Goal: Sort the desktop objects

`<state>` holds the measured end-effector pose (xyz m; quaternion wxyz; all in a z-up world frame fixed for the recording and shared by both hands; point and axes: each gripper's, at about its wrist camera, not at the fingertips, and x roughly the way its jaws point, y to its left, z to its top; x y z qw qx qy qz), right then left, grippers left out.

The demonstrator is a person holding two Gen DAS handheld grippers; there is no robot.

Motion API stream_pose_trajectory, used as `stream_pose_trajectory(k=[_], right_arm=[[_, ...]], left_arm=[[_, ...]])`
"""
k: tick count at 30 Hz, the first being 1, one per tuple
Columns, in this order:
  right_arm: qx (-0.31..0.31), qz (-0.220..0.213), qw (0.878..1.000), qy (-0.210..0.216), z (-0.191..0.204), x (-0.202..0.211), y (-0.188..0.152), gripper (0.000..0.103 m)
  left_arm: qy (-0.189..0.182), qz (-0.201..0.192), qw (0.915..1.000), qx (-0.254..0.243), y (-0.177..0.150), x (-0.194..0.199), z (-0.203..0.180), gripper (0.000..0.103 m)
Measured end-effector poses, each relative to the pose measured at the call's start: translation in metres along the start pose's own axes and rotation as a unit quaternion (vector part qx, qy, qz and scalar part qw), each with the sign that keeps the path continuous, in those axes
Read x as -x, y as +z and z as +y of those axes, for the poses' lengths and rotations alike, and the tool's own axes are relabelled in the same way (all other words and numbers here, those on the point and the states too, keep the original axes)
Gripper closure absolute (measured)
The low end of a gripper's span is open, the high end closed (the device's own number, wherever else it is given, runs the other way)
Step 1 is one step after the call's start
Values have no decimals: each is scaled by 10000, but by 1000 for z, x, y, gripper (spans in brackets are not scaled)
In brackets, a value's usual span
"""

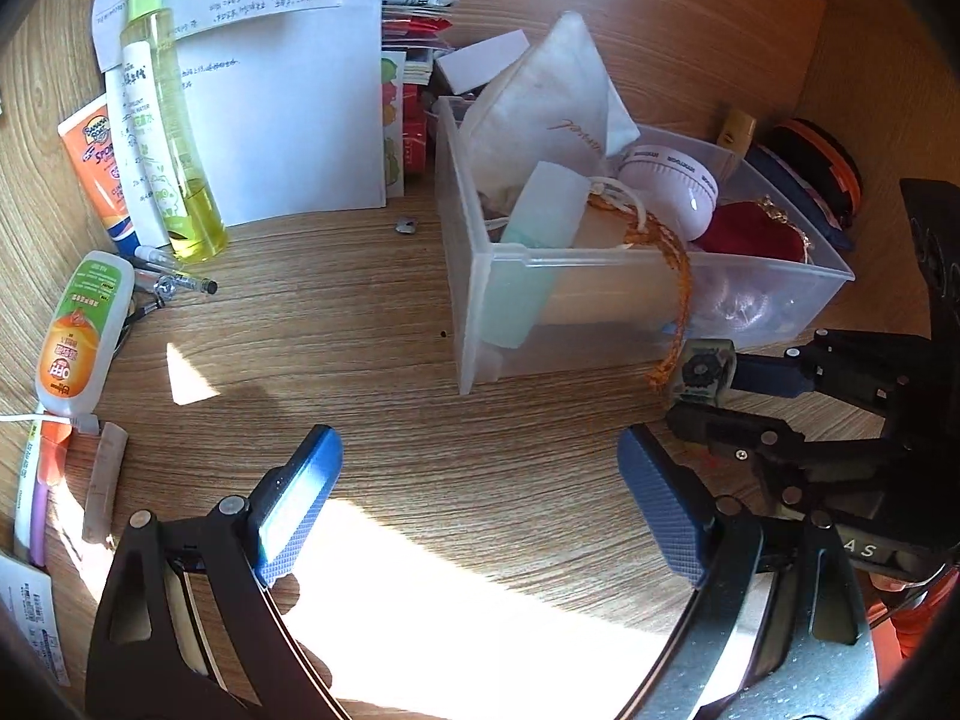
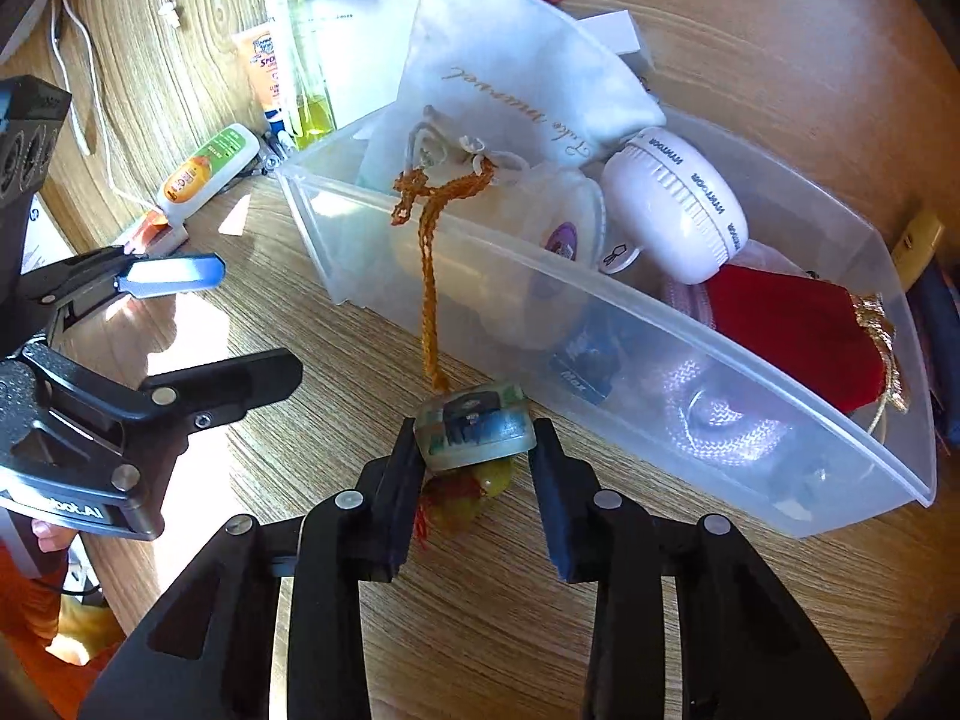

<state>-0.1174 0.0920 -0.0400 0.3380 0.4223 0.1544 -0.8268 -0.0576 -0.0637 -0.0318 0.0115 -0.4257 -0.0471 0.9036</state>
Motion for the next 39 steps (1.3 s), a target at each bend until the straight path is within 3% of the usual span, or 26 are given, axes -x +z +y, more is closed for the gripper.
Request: stream_pose_trajectory(k=[11, 14, 16, 18, 20, 22, 28, 39], right_arm=[[-524, -429, 9976, -108, -45, 46, -22, 71], [-630, -524, 9966, -114, -55, 53, -25, 71], [-685, -578, 9959, -111, -61, 59, -29, 71], [-732, -625, 9953, -106, -66, 65, -31, 71], [-740, -670, 9950, -85, -67, 68, -32, 71], [-753, -704, 9946, -85, -67, 69, -33, 71], [-787, -760, 9940, -64, -66, 70, -33, 71], [-859, -1026, 9910, -86, -72, 86, -20, 71]], left_arm=[[-308, 240, 9980, -489, 5, -15, -56, 9], [-166, 136, 9974, -689, 8, -18, -73, 14], [-102, 241, 9958, -881, 10, -25, -83, 40], [-82, 379, 9942, -1001, 10, -35, -92, 52], [-51, 352, 9935, -1085, 10, -37, -98, 58], [-45, 328, 9931, -1126, 9, -37, -100, 83], [-136, 253, 9951, -948, 10, -27, -92, 84], [-490, -396, 9955, -707, 40, 27, -76, 84]])
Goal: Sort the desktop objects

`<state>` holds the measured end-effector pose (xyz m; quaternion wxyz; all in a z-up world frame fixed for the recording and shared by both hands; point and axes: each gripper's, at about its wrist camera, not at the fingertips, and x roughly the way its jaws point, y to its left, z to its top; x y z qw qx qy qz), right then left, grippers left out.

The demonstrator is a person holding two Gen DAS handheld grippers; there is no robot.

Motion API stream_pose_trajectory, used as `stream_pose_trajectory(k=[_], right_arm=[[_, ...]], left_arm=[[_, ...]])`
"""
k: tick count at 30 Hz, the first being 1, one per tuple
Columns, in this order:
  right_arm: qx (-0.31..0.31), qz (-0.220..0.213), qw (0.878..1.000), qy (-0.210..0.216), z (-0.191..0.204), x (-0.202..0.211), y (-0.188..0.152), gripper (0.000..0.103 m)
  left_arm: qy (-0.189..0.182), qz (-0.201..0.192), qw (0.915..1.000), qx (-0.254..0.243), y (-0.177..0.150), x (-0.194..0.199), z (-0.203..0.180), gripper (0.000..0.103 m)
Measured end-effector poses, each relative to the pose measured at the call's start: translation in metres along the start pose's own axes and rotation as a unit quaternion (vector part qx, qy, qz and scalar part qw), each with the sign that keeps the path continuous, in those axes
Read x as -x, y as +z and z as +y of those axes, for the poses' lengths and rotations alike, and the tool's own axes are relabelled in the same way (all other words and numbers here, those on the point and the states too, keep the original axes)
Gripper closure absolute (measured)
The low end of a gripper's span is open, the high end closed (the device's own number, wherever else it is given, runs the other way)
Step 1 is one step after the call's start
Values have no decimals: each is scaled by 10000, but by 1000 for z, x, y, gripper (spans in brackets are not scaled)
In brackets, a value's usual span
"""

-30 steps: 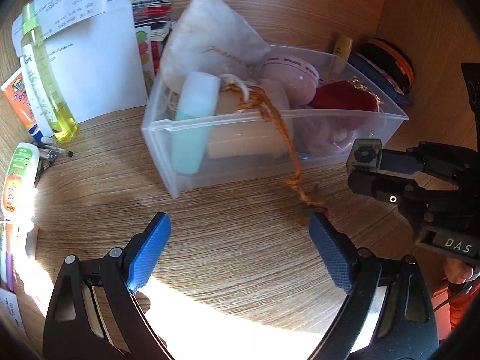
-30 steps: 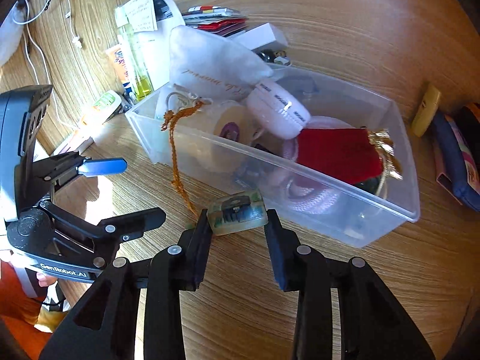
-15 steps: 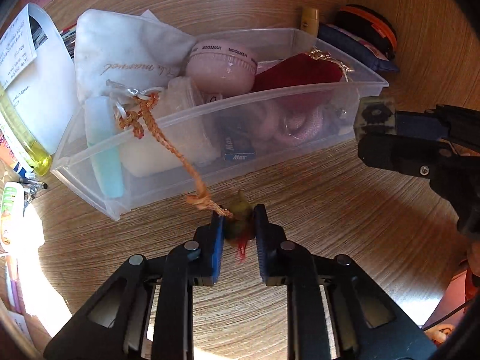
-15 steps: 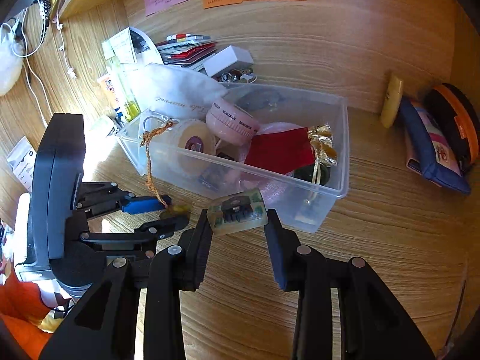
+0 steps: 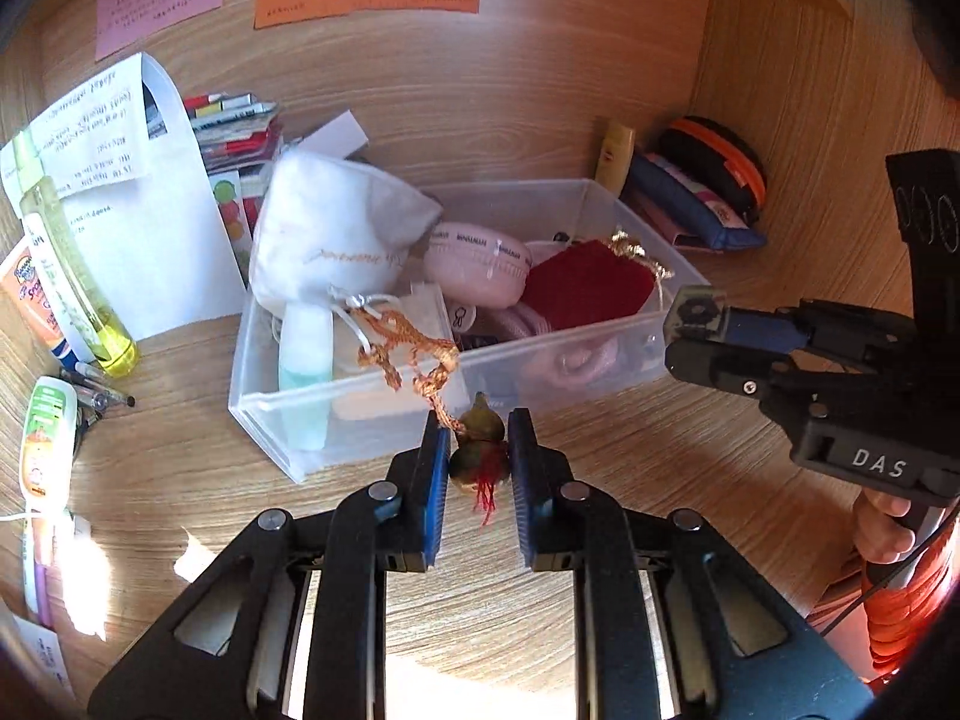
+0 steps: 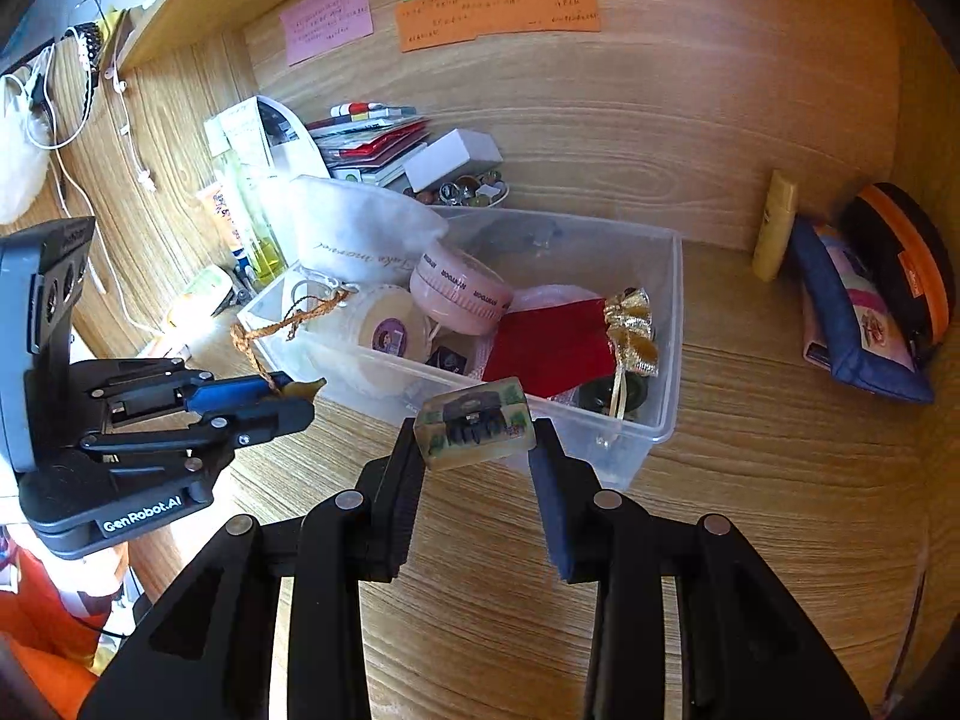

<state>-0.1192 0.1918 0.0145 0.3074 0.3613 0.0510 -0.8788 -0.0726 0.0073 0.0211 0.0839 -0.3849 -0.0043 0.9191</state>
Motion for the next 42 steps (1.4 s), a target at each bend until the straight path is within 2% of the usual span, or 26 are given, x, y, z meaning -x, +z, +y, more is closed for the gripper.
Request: stream_pose_trajectory(k=[9, 31, 42], right_arm=[[-29, -63, 9999, -85, -5, -5, 14, 71], [-35, 231, 9997, -40, -14, -47, 34, 71], [70, 266, 9993, -234, -10, -51, 38, 69]], left_arm=[[-149, -246, 9996, -6, 27, -4, -2, 84], [-523, 111, 9985, 98, 41, -55, 3, 84], [-586, 114, 9982, 107, 41, -52, 5, 84]])
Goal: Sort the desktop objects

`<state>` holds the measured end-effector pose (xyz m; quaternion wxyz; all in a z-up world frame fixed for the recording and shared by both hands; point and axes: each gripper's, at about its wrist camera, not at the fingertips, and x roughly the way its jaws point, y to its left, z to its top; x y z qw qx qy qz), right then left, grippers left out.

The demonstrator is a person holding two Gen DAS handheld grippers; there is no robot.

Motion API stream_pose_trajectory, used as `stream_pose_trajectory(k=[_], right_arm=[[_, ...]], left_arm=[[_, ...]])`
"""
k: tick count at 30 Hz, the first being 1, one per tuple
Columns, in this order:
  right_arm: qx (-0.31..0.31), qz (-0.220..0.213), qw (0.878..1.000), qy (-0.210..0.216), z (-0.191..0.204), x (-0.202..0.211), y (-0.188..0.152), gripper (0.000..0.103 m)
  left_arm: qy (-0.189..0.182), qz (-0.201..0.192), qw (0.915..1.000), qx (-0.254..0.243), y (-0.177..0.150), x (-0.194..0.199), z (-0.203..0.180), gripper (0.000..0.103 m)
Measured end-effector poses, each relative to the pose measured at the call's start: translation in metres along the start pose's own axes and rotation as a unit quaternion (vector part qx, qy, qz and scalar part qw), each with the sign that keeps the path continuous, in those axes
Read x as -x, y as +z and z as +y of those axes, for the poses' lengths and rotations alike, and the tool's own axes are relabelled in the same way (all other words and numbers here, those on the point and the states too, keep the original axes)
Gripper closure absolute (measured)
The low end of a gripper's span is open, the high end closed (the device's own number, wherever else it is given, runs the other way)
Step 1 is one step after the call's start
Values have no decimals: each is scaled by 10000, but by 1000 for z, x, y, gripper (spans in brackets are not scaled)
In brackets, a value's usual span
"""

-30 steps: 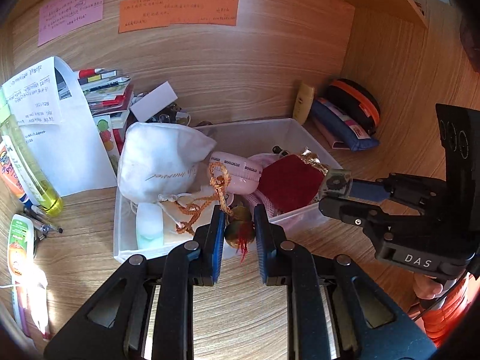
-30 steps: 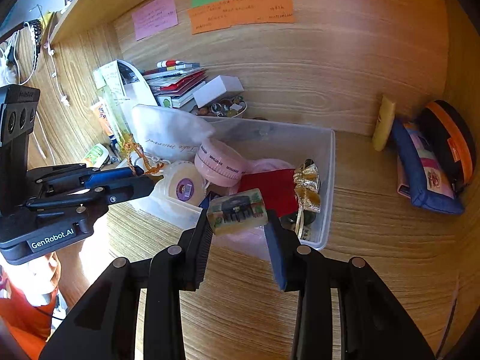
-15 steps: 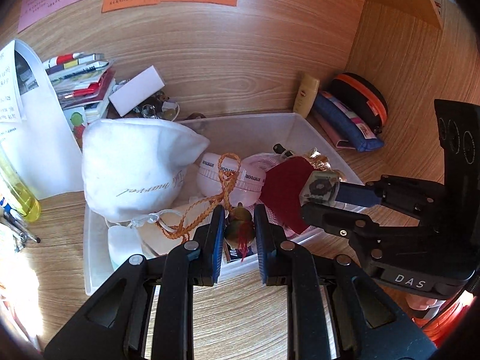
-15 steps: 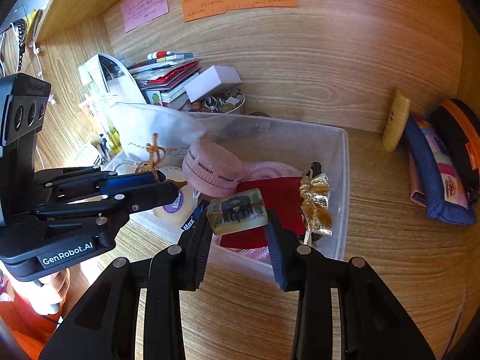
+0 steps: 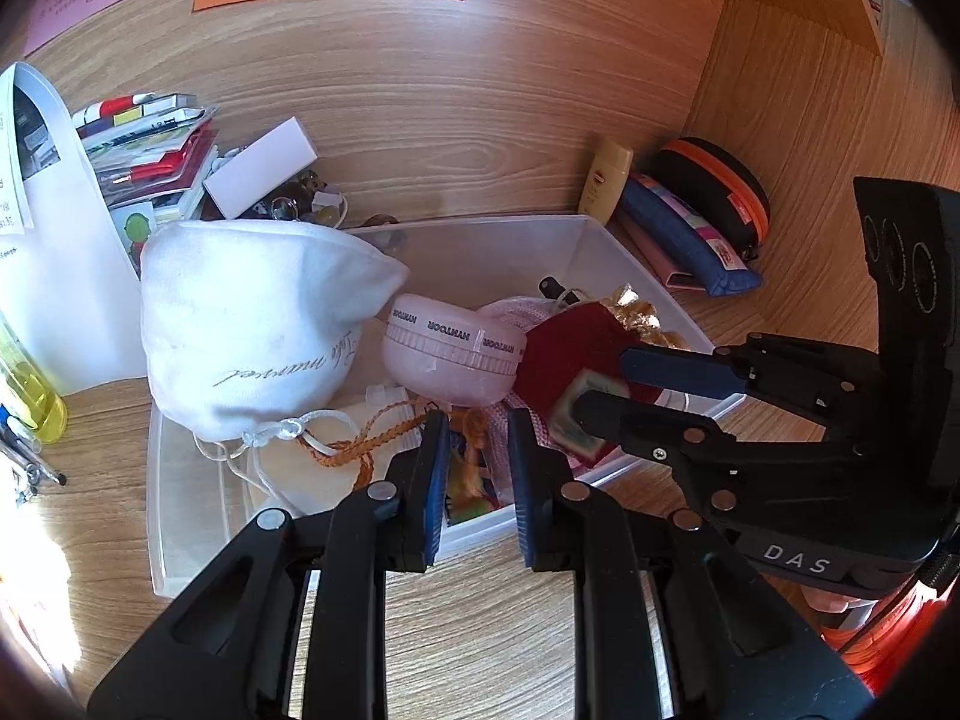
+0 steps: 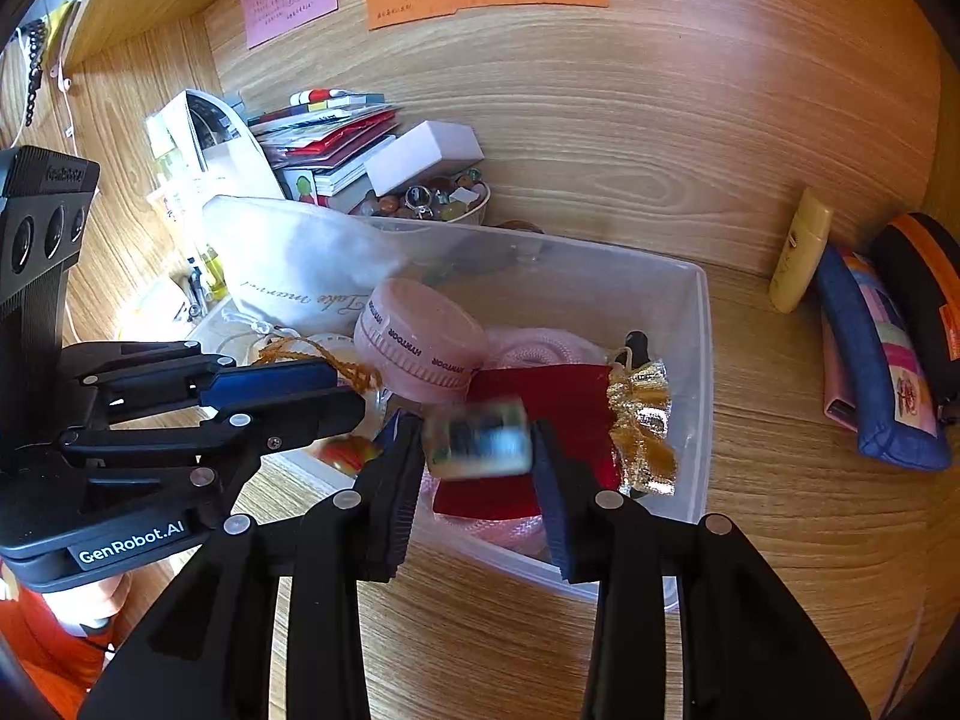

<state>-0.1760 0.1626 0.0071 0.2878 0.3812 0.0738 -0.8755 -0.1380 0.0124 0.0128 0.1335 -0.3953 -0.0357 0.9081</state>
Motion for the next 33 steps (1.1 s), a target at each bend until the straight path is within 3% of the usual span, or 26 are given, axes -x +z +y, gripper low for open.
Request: stream_pose_trajectory(k=[11, 13, 17, 24, 29, 33], right_arm=[[47, -60, 10000, -53, 7, 15, -3, 66], [38, -91, 9999, -54, 8, 19, -5, 62], [73, -273, 9994, -191, 13, 32, -7, 50], [67, -475, 9982, -355, 16, 50, -12, 34], [-2, -453, 9984, -346, 16, 58, -14, 26], [-41, -498, 9978, -437, 16, 65, -18, 22]], left_arm=[[64, -121, 9999, 23, -2, 14, -3, 83], [108, -169, 9998, 36, -3, 19, -3, 73], [294, -291, 9991, 7, -7, 29, -6, 69], [652, -515, 9965, -30, -13, 46, -9, 52], [846, -654, 9942, -57, -19, 55, -12, 41], [1000, -737, 9922, 24, -24, 62, -8, 25]])
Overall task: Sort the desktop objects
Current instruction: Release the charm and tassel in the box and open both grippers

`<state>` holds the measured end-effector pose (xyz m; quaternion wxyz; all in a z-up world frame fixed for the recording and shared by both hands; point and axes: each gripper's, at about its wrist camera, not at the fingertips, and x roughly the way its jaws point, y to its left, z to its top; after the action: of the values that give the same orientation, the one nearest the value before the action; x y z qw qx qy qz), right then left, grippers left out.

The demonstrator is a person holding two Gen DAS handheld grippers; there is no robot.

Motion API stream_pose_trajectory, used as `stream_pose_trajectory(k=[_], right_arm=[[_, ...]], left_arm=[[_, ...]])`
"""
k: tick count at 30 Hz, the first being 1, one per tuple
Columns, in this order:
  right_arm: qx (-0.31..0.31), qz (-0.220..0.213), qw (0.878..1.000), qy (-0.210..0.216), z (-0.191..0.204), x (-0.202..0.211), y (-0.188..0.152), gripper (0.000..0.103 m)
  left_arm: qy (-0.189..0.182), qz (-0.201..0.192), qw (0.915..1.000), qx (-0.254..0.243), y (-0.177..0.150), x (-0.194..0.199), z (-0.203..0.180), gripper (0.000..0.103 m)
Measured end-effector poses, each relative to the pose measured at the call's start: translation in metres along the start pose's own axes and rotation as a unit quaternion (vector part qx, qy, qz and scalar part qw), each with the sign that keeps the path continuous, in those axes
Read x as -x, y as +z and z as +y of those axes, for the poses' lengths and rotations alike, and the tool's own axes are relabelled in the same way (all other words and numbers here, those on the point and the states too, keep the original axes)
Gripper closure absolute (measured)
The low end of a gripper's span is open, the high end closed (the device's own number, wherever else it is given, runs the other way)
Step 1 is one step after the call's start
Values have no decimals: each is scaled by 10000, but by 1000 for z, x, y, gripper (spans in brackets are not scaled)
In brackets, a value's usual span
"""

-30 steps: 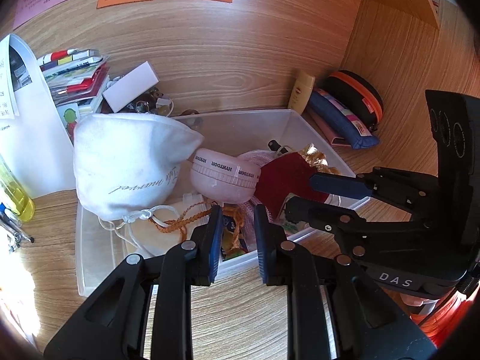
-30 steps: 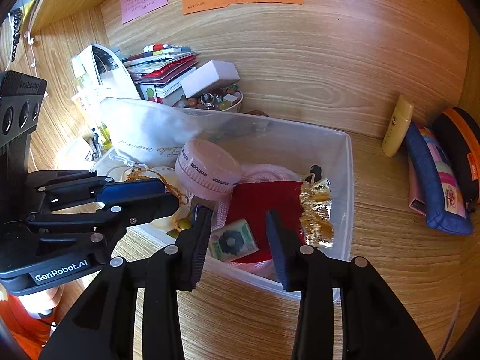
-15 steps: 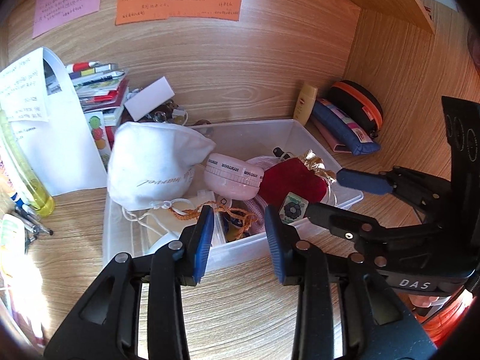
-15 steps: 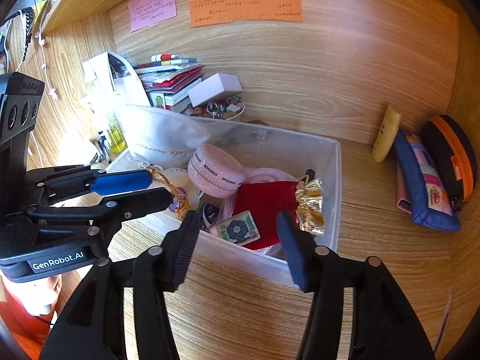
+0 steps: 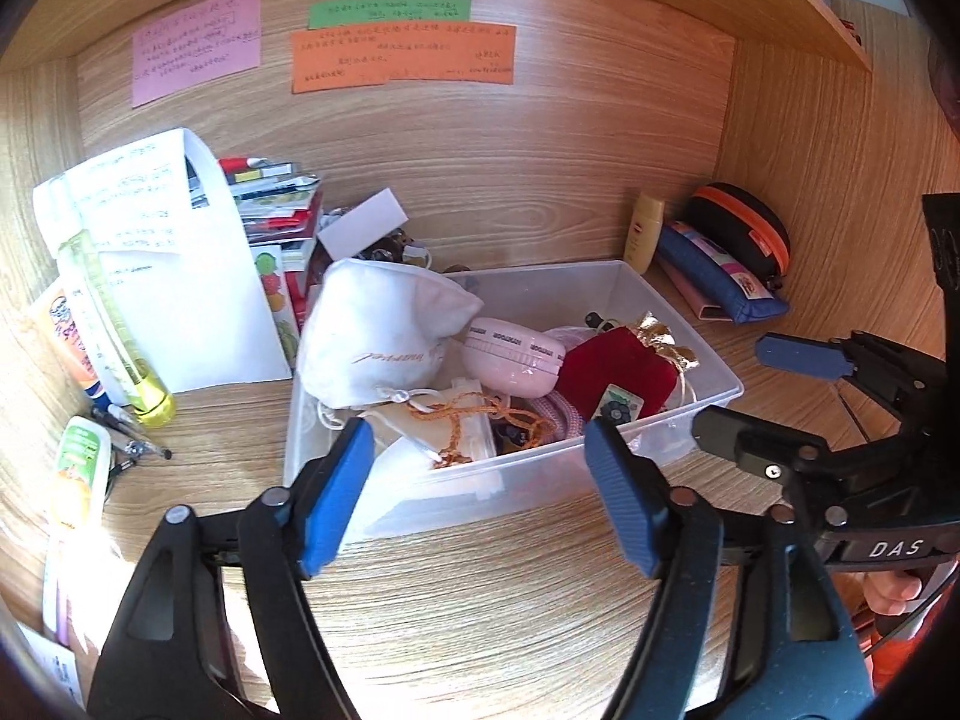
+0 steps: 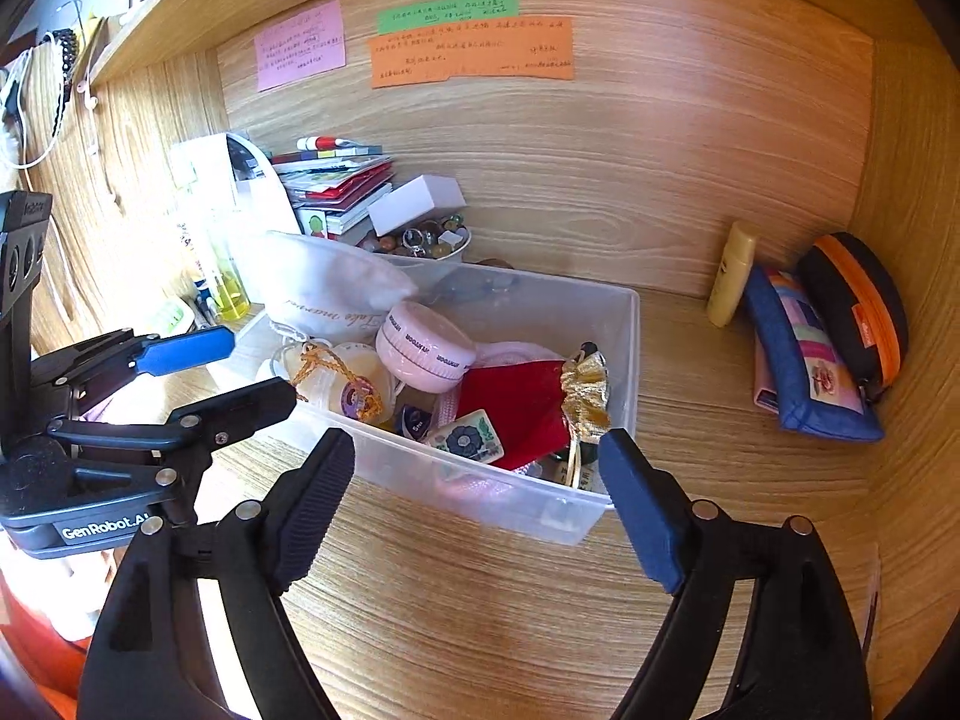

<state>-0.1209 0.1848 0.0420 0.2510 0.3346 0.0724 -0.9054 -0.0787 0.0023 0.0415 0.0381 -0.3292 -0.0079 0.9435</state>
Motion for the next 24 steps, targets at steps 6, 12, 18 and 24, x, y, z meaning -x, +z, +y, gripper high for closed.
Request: stream_pose_trajectory(k=[6, 12, 18, 24], right_arm=[[-34, -114, 9999, -121, 2, 13, -4, 18], [-161, -190, 9995, -199, 2, 19, -10, 17], [-360, -254, 9988, -202, 0, 20, -17, 17], [-379, -229, 9988, -206, -1, 19, -20, 17]], left_arm=[[222, -55, 9992, 322, -3, 6, 11, 8], [631, -116, 9970, 432, -10, 9, 18, 8], [707, -139, 9966, 408, -18, 11, 19, 8], [649, -120, 9972, 340, -19, 12, 15, 8]])
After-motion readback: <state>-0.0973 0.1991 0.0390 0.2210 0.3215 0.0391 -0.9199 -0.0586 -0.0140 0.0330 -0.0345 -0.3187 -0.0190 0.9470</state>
